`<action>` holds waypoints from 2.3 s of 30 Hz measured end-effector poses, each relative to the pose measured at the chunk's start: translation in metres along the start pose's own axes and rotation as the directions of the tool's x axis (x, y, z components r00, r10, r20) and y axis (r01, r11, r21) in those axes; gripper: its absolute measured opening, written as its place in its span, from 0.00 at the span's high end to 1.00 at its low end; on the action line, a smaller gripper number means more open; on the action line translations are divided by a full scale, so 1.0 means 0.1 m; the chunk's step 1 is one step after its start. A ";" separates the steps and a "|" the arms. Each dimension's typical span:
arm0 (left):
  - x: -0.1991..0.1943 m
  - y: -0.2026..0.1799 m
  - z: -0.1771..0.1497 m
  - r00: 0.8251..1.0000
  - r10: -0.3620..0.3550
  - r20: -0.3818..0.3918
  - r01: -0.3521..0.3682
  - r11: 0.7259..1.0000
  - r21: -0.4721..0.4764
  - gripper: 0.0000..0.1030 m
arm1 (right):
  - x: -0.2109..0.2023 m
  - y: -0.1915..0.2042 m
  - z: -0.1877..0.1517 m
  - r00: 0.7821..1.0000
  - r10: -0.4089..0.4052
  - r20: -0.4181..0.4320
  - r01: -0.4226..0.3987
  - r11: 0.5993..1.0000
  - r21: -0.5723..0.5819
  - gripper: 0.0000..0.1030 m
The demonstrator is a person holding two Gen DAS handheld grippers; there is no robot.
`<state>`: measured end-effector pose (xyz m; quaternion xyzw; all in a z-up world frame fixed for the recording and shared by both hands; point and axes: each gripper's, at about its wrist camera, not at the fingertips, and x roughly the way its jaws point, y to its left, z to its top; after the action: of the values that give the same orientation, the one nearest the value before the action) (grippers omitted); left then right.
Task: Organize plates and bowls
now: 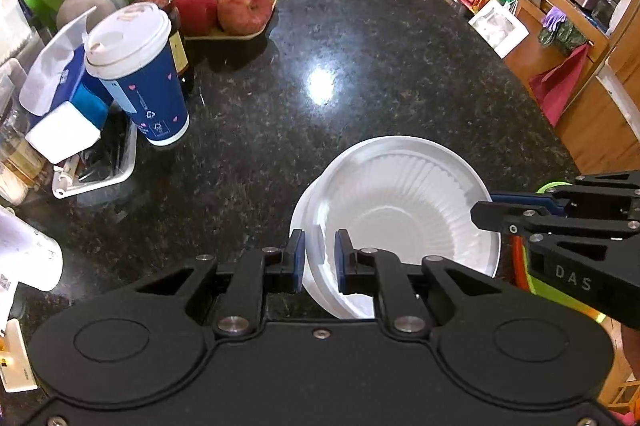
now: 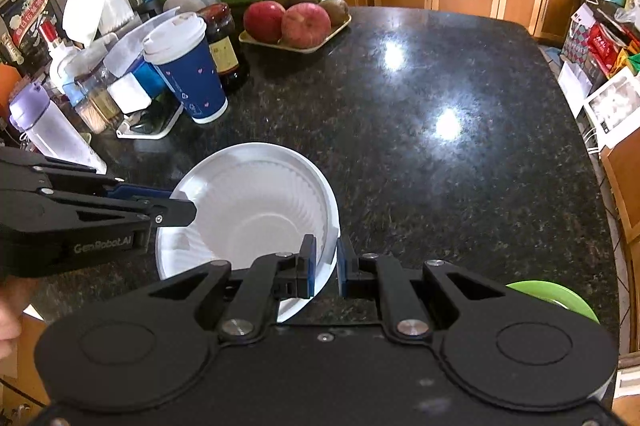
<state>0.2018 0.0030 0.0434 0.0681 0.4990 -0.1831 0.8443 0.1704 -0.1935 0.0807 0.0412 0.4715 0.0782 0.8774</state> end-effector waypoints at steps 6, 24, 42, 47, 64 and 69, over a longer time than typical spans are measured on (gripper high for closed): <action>0.09 0.02 0.01 1.000 -0.001 -0.018 0.001 1.000 -0.002 0.80 | 0.14 -0.03 0.02 0.999 0.007 -0.031 -0.007 1.000 0.001 0.88; 0.18 -0.01 -0.06 1.000 0.004 0.025 -0.005 0.999 0.039 0.80 | 0.44 -0.11 0.01 0.997 0.020 -0.068 -0.019 1.000 0.019 0.87; 0.12 0.08 -0.15 0.992 -0.044 0.116 0.042 0.999 0.024 0.79 | 0.39 -0.07 -0.03 1.000 0.026 -0.008 -0.026 1.000 0.003 0.81; 0.14 0.10 -0.18 0.992 -0.035 0.123 0.032 0.999 0.028 0.78 | 0.40 -0.06 -0.02 1.000 0.024 -0.006 -0.024 1.000 0.014 0.81; -0.01 0.16 -0.31 0.978 -0.021 0.206 0.023 1.000 -0.009 0.78 | 0.35 -0.08 -0.13 0.999 0.030 0.025 -0.032 0.998 0.061 0.81; -0.09 0.19 -0.35 0.969 -0.011 0.247 0.021 0.999 -0.036 0.78 | 0.30 -0.07 -0.20 0.998 0.026 0.054 -0.031 0.997 0.077 0.81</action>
<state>0.1764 0.0337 0.0327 0.0245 0.3943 -0.1872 0.8994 0.1709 -0.1948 0.0444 0.0842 0.4501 0.0712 0.8861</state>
